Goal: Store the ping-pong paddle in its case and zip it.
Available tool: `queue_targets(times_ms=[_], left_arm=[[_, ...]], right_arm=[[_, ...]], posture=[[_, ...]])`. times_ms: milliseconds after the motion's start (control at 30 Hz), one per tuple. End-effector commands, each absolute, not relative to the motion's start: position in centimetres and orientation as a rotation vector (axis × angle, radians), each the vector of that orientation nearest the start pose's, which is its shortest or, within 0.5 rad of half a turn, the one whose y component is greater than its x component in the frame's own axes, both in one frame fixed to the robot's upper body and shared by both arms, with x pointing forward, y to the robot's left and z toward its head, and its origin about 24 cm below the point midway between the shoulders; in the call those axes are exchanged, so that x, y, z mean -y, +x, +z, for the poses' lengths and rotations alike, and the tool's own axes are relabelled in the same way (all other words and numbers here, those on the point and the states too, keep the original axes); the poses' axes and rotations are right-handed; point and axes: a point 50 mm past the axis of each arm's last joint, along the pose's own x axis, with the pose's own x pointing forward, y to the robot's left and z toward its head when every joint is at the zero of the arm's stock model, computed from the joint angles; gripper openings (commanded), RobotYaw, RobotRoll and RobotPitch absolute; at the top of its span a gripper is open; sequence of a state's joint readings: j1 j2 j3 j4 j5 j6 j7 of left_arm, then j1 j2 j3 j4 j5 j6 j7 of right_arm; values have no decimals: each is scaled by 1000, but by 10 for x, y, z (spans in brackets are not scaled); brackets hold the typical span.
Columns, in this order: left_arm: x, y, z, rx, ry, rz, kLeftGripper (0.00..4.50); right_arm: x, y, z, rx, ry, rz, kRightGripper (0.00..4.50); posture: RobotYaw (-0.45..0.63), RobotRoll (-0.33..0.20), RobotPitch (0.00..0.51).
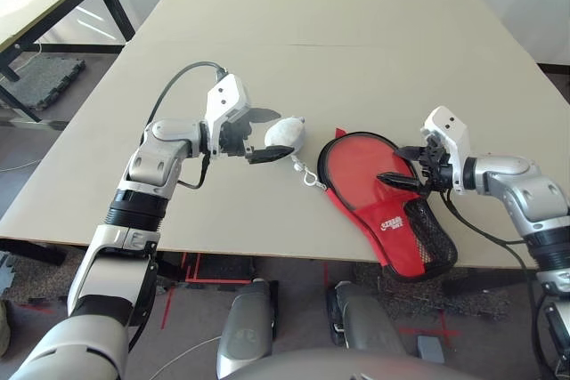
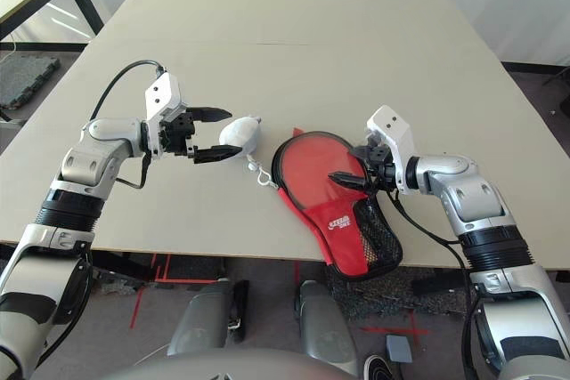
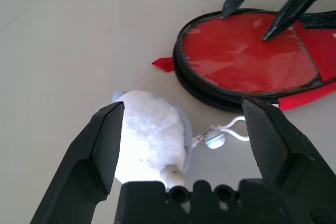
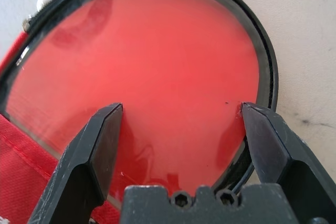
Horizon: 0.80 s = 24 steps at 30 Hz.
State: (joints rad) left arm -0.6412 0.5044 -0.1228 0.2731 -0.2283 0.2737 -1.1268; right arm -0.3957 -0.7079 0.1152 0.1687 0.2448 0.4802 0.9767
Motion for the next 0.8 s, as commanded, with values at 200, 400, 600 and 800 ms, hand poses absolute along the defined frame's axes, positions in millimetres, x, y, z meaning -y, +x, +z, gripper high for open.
queue_targets(times_ms=[200,400,600,800], left_arm=[[-148,338,138,-159,372,-1135,4500],[-145,351,129,-193,502,-1066,4500],[-142,364,113,-226,645,-1006,4087],[-136,369,107,-234,700,-1028,2074]], right_arm=[[227,285,78,-560,-326,888,4454],[228,284,77,-562,-327,882,4454],[227,283,78,-556,-324,877,4500],[227,281,77,-555,-320,873,4500]], posture=[[112,0,114],[108,0,113],[90,0,112],[78,0,117]])
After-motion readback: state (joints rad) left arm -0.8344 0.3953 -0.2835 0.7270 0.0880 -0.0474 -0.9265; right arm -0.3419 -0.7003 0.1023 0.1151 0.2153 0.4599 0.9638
